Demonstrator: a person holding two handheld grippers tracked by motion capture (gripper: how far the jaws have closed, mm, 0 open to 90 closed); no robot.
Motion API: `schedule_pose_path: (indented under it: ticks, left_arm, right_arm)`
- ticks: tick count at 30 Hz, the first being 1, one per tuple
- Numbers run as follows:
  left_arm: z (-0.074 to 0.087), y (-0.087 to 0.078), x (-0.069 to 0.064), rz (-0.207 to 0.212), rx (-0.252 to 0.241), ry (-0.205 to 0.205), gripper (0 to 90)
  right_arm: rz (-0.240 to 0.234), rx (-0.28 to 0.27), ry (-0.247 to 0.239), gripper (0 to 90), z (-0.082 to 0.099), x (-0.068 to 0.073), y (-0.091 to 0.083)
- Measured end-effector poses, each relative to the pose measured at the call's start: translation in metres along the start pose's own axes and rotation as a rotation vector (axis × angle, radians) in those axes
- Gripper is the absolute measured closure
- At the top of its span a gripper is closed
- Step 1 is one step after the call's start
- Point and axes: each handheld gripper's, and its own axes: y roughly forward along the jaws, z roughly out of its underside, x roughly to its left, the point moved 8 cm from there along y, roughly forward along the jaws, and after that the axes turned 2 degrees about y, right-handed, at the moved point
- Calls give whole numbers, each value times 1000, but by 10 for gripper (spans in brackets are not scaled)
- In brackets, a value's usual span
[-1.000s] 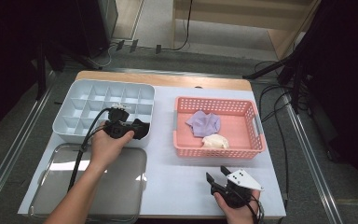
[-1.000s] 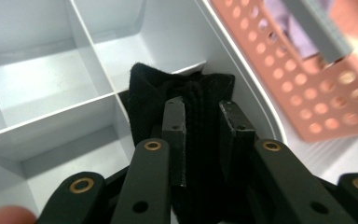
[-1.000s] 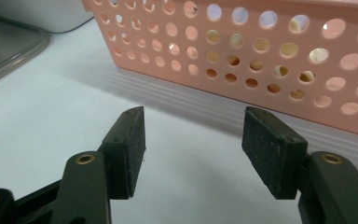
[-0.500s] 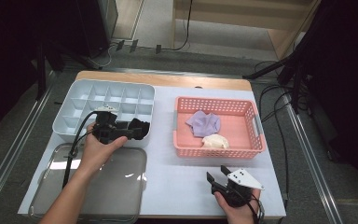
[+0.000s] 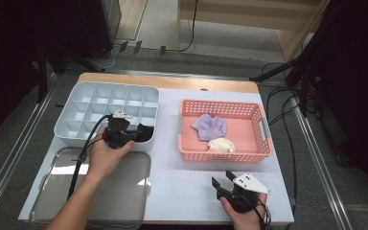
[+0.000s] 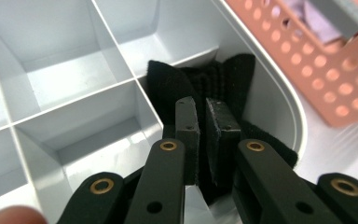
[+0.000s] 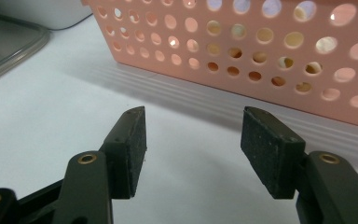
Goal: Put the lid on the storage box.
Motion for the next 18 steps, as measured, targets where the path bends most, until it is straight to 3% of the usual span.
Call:
schedule_pose_path:
  ticks: [4, 6, 8, 9, 11, 13, 15, 17, 18]
  left_arm:
    - [-1, -1, 2, 47, -5, -32, 829]
    - [-4, -6, 5, 86, -70, -88, 741]
    - [-5, -12, 9, 156, -124, -162, 578]
    - [-5, -14, 7, 212, -139, -181, 584]
    - [-3, -15, 2, 221, -138, -124, 595]
    - [-1, -17, -7, 230, -138, -58, 667]
    - [0, -18, -9, 224, -118, -45, 792]
    - [0, -15, -7, 193, -85, -65, 888]
    - [0, -14, -7, 201, -70, -79, 900]
  right_arm:
    - [-4, 8, -2, 414, 1, 2, 1]
    - [-5, 6, -5, 414, 1, 1, 0]
    - [-3, 3, 1, 415, 1, 0, -1]
    - [-3, 4, 0, 415, 1, -2, -1]
    - [1, 5, 9, 415, 2, -3, -2]
    - [-1, 5, 11, 415, 2, -3, -2]
    - [-1, 5, 7, 415, 1, -2, -1]
    - [-4, 7, 1, 415, 1, -1, 0]
    - [-5, 8, 2, 415, 1, 0, 0]
